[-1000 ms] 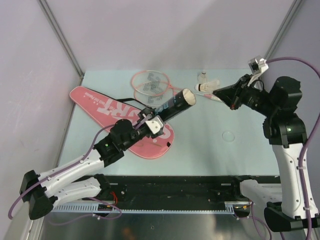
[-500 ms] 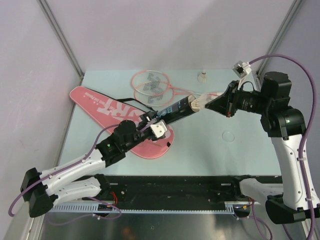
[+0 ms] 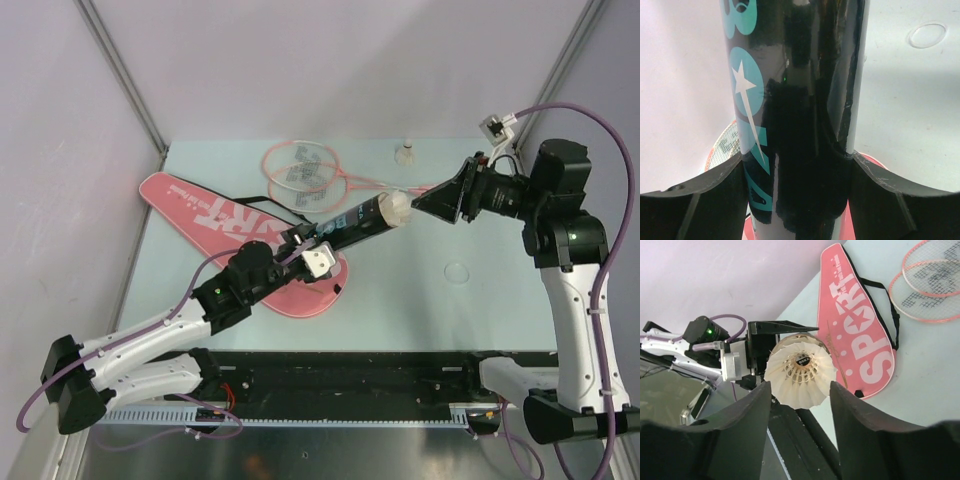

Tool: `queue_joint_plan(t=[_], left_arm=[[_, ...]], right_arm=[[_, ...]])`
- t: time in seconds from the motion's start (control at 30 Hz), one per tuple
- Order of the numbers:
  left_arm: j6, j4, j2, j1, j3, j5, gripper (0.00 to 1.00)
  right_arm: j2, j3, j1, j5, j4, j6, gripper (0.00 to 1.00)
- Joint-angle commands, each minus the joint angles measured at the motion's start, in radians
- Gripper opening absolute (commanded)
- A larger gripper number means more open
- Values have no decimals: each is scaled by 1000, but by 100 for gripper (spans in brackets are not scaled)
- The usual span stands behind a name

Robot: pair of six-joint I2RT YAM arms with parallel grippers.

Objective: Pack up the badminton gear

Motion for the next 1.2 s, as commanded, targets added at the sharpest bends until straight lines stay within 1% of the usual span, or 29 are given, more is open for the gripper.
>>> queue_joint_plan(t=[0.0,0.07,0.13,0.17,0.23,0.27,0.3,0.37,0.4,0.47,0.5,0.6,0.73,0.8,0.83,0.93,0.97,1.0,1.03,1.07,1.1,1.13,1.17], left_arm=[[7,54,-25,-7,17,8,11],[2,54,-34,-7,16,11,11],[-2,54,-41,-7,16,19,10],[-4,54,-43,-7,17,22,10],[-7,54,-48,-7,17,28,10],[-8,54,-52,-7,17,30,10],[-8,54,-57,-9,17,31,10],[-11,57,-67,-9,16,31,10],[-13,57,-68,-9,16,31,10],[-16,58,-68,-9,17,31,10],[-19,57,-66,-10,17,56,10],[-22,58,-68,-13,19,56,10],[-22,58,-75,-19,19,67,9],[-22,58,-77,-22,19,56,9],[-22,58,-78,-21,19,48,9],[-31,66,-54,-22,31,-46,9],[-36,68,-43,-22,37,-89,10],[-39,72,-29,-22,43,-225,11],[-42,89,10,-22,59,-308,11],[-36,94,30,-21,68,-405,11],[-15,95,55,-15,77,-539,11],[-16,95,84,-7,101,-595,10],[-22,94,113,1,111,-617,10]], right_arm=[[-24,0,-3,80,-3,-9,53],[-11,-4,34,114,-26,-40,54],[7,-23,83,175,-25,-44,59],[16,-30,136,187,2,-37,60],[41,-53,190,232,39,-23,60],[53,-61,248,258,55,-23,60],[65,-60,270,314,61,-24,61],[108,-60,316,344,99,-18,62],[122,-60,359,362,117,-2,62],[156,-60,387,381,171,20,63],[166,-55,399,387,179,26,63],[209,-46,416,405,181,45,64],[283,8,431,422,89,13,68],[280,23,434,428,62,-3,70],[268,25,431,438,62,-9,73],[158,8,402,487,93,-8,78],[118,-13,364,520,157,17,81],[26,-49,344,520,203,25,87],[-14,-113,320,522,252,35,90],[-46,-148,284,551,336,67,93],[-95,-168,264,568,361,78,95],[-106,-185,247,577,378,95,95],[-109,-207,220,588,404,107,96]])
